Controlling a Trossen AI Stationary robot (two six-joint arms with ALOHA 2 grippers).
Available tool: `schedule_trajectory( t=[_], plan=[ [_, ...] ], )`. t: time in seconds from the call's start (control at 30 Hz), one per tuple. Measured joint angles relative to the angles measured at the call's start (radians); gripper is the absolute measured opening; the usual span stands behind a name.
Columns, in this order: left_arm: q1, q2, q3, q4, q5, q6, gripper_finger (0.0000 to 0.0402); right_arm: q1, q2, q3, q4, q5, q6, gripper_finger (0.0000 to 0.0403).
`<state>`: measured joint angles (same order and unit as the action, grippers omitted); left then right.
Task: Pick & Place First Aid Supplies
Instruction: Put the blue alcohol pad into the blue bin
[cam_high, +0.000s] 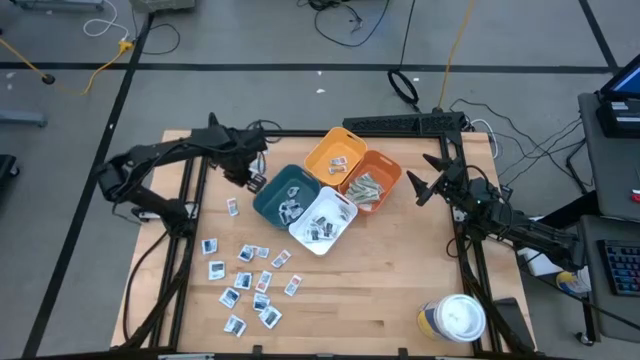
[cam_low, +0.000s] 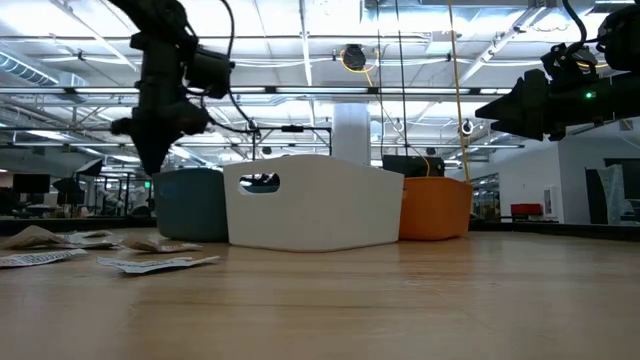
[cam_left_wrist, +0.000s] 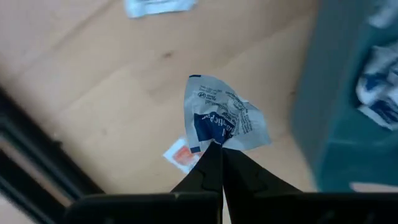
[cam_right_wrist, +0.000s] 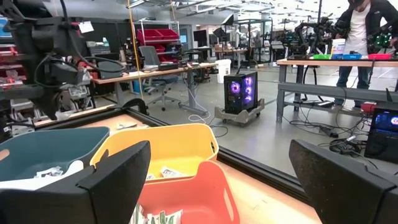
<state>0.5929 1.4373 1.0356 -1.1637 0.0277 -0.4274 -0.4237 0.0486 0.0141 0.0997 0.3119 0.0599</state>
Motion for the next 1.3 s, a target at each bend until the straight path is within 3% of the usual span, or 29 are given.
schedule_trajectory(
  t=[0.53, 0.73, 0.93, 1.3],
  plan=[
    [-0.161, 0.245, 0.438, -0.097, 0.001, 0.145, 0.0000, 0.000, 0.000, 0.000, 0.000, 0.000, 0.000, 0.0377],
    [-0.198, 0.292, 0.535, -0.123, 0.001, 0.172, 0.0000, 0.000, 0.000, 0.000, 0.000, 0.000, 0.000, 0.0377],
    [-0.237, 0.292, 0.493, -0.099, -0.006, 0.171, 0.0000, 0.000, 0.000, 0.000, 0.000, 0.000, 0.000, 0.0377],
    [-0.327, 0.293, 0.233, 0.151, -0.011, 0.137, 0.0000, 0.000, 0.000, 0.000, 0.000, 0.000, 0.000, 0.0377]
  ],
)
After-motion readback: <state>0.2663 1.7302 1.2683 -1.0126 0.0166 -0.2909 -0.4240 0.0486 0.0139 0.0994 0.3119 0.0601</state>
